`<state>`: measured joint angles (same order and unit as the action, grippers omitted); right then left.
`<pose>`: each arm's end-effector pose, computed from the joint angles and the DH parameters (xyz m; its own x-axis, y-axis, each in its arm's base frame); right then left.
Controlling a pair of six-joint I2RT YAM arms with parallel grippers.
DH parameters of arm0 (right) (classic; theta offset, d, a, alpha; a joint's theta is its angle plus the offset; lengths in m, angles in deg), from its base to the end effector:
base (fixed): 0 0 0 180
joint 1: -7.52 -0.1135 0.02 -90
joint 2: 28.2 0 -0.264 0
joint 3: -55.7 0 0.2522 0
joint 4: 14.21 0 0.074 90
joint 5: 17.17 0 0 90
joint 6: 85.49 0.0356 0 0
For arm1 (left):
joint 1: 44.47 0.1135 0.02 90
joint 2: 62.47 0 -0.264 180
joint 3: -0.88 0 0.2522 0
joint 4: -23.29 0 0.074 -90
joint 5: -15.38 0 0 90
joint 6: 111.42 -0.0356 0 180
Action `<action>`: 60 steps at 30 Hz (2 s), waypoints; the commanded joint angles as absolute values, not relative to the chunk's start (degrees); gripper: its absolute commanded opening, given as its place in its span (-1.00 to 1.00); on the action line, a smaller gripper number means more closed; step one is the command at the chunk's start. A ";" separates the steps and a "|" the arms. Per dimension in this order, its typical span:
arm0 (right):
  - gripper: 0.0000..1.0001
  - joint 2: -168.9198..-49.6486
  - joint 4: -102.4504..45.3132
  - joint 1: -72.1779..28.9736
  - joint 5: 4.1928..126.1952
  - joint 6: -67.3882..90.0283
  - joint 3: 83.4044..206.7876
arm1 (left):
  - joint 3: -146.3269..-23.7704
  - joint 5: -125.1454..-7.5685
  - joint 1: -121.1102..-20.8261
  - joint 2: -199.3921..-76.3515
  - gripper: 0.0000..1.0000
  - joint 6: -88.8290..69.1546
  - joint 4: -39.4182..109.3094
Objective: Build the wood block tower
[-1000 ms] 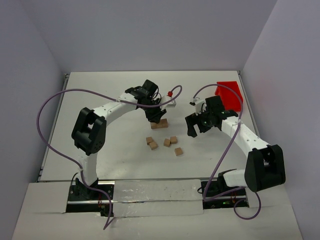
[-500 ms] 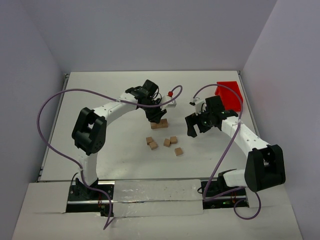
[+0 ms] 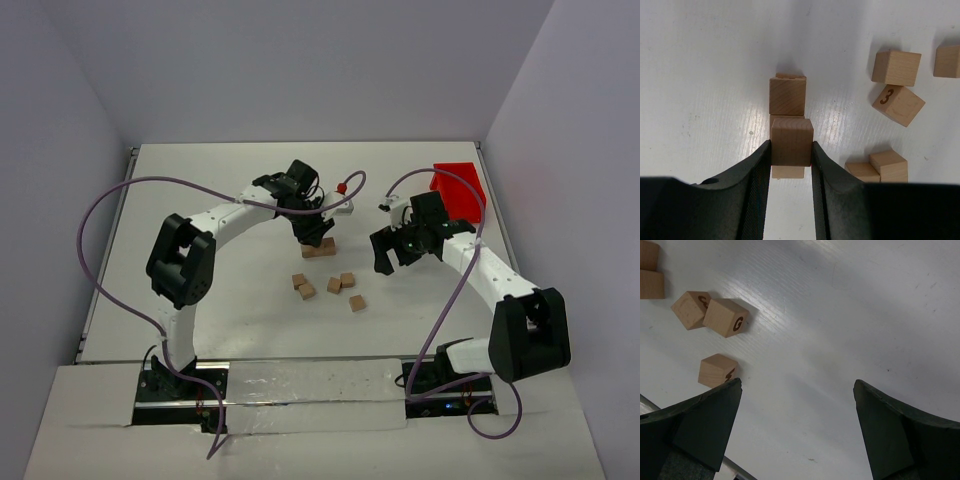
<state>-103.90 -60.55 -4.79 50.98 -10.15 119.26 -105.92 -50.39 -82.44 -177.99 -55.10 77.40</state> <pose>0.2486 0.0678 0.2250 -0.7076 -0.3948 -0.5861 -0.5861 0.7912 0.1746 0.3313 -0.2771 0.2188 -0.1906 0.7902 -0.5825 0.9787 0.1987 -0.0506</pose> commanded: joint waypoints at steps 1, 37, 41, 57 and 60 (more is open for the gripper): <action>0.99 -104.32 -59.61 -4.34 50.42 -10.26 120.44 | -108.50 -48.84 -82.99 -178.75 -0.28 -55.67 76.60; 0.99 -104.37 -59.44 -4.28 50.51 -9.82 120.53 | -85.04 -50.89 -80.86 -148.54 0.38 -54.44 71.75; 0.99 -104.65 -59.45 -4.33 50.67 -9.82 120.69 | -76.99 -50.04 -80.77 -146.36 0.27 -53.71 69.00; 0.99 -105.29 -59.44 -4.26 51.48 -9.83 120.52 | -71.59 -51.05 -82.97 -154.52 0.26 -54.38 60.42; 0.99 -105.46 -59.44 -4.34 51.60 -9.95 120.44 | -71.59 -50.44 -83.09 -155.68 0.27 -54.68 60.21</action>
<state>-104.69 -60.55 -4.79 51.02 -10.13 119.26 -71.64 -51.86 -82.56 -154.29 -53.65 63.31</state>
